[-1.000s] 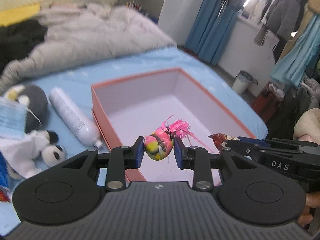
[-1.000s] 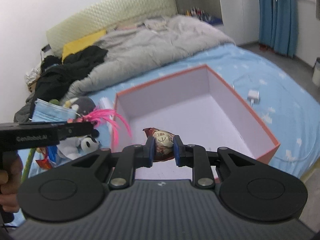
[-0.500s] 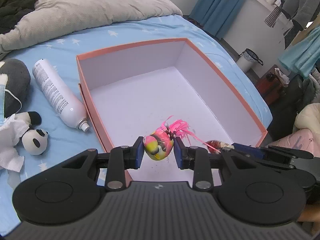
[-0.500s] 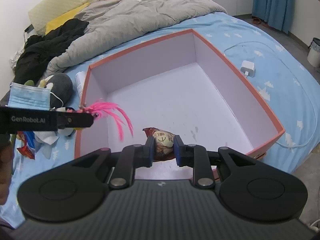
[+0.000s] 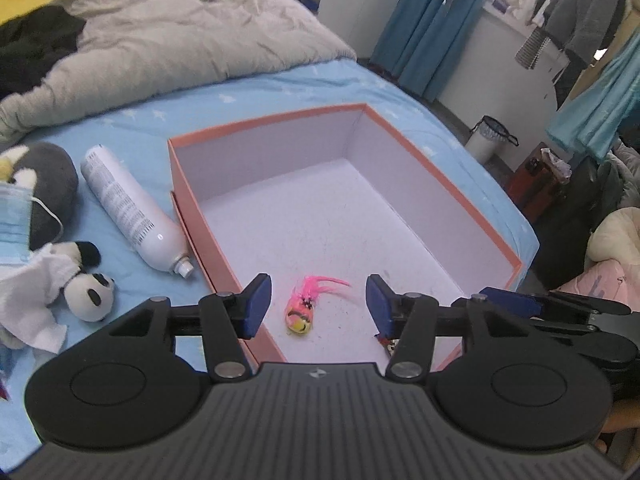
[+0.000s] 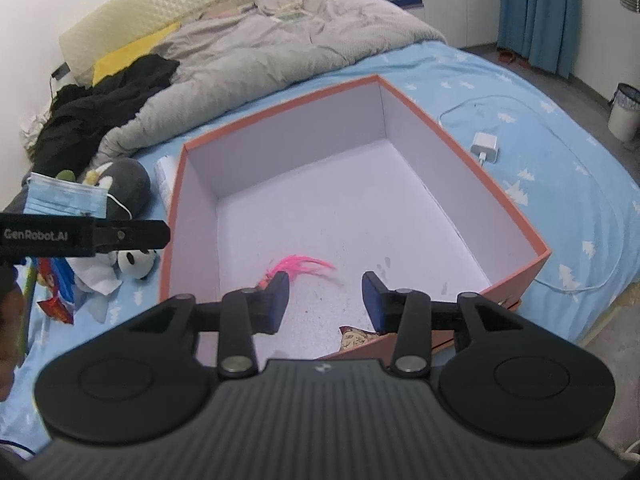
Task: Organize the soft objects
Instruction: 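Open both tools to drop the toy and candy into the box, then withdraw both tools from the box back toward the pile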
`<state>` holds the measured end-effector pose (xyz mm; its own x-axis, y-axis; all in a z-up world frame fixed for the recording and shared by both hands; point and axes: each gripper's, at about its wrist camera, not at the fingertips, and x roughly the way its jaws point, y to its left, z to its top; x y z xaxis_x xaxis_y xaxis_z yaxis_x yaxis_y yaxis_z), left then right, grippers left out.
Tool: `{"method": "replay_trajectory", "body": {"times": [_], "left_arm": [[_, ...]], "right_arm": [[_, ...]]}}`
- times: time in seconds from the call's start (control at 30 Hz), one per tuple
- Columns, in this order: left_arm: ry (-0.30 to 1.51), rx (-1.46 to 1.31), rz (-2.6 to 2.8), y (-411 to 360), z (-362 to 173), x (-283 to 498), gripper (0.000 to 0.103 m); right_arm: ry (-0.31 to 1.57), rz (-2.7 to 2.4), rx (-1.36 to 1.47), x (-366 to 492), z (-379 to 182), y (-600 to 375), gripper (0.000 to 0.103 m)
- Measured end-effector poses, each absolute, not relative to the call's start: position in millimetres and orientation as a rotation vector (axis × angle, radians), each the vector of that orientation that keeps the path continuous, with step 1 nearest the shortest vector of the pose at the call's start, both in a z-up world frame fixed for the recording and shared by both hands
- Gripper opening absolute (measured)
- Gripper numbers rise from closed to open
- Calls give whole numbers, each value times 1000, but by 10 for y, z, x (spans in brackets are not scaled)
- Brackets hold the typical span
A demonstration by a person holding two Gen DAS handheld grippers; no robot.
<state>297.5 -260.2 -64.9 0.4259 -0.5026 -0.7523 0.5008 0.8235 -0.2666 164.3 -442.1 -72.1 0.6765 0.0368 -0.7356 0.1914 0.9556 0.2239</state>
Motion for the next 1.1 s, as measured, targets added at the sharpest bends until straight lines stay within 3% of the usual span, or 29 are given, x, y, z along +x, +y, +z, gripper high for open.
{"method": "replay_trajectory", "body": {"times": [0.57,1.1], "left_arm": [[767,-29,-619,-2087,-365,2150,59],[657,-70,-568,-1387,-259,1256,59]], "right_arm": [[630,-56,250,936,-442,-3998,44],[560,-22,193,342,-406,-3564,44]]}}
